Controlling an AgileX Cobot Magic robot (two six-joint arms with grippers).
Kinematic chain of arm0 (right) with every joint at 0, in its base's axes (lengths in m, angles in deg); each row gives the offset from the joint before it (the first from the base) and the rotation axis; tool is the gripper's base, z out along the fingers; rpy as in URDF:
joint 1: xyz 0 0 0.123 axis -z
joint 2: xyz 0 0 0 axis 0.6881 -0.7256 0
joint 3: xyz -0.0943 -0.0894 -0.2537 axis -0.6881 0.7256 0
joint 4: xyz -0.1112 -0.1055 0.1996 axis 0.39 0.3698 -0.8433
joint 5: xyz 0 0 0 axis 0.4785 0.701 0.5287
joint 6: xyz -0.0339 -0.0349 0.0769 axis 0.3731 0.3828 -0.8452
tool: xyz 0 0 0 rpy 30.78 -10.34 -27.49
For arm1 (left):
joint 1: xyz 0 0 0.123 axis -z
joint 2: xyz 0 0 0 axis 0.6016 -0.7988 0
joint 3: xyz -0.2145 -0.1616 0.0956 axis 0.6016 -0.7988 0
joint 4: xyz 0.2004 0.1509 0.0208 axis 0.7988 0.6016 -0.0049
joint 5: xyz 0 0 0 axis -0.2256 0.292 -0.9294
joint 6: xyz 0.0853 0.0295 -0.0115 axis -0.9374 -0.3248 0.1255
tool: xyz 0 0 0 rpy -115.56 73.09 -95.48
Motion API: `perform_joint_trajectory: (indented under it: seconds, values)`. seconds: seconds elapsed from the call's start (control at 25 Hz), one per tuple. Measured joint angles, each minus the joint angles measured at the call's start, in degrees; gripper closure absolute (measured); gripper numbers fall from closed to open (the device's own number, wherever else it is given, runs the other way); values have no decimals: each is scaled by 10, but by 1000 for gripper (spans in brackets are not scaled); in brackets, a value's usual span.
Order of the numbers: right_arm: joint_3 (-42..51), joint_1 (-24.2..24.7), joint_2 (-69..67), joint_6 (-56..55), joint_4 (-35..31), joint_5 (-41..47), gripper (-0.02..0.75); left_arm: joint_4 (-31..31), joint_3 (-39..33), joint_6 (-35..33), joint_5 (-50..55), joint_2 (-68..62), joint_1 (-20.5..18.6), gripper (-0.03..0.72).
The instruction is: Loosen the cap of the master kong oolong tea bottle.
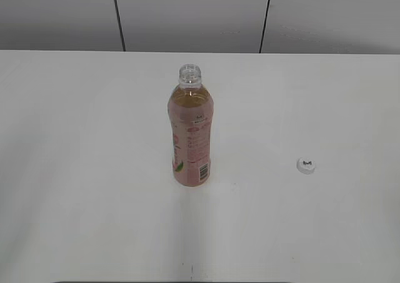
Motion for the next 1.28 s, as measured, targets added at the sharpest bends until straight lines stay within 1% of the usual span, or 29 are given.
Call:
perform_joint_trajectory:
  seconds: [0.04, 0.12, 0.2, 0.28, 0.36, 0.44, 0.56, 0.64, 1.12, 1.2, 1.28]
  values:
    - [0, 0, 0, 0, 0, 0, 288, -9, 17, -28, 32, 0, 1, 272]
    - [0, 0, 0, 0, 0, 0, 288, -19, 30, -82, 105, 2, 3, 272]
    - [0, 0, 0, 0, 0, 0, 288, -32, 19, -103, 139, 12, 2, 272]
    - [0, 0, 0, 0, 0, -1, 288, -64, 9, -116, 140, 38, 2, 272]
    - [0, 0, 0, 0, 0, -1, 288, -121, -3, -163, 119, 77, 3, 272]
    - [0, 0, 0, 0, -3, -1, 288, -176, -5, -234, 112, 117, 3, 272]
    - [0, 0, 0, 0, -3, -1, 288, -216, -5, -279, 107, 189, 3, 272]
    - [0, 0, 0, 0, 0, -1, 288, -221, -4, -287, 107, 224, 2, 272]
    - [0, 0, 1, 0, 0, -1, 288, -227, -5, -291, 104, 217, -7, 272]
    - [0, 0, 1, 0, -5, -1, 288, -227, -5, -291, 104, 217, -22, 272]
    - [0, 0, 1, -1, -5, -1, 288, -227, -5, -291, 103, 217, -62, 272]
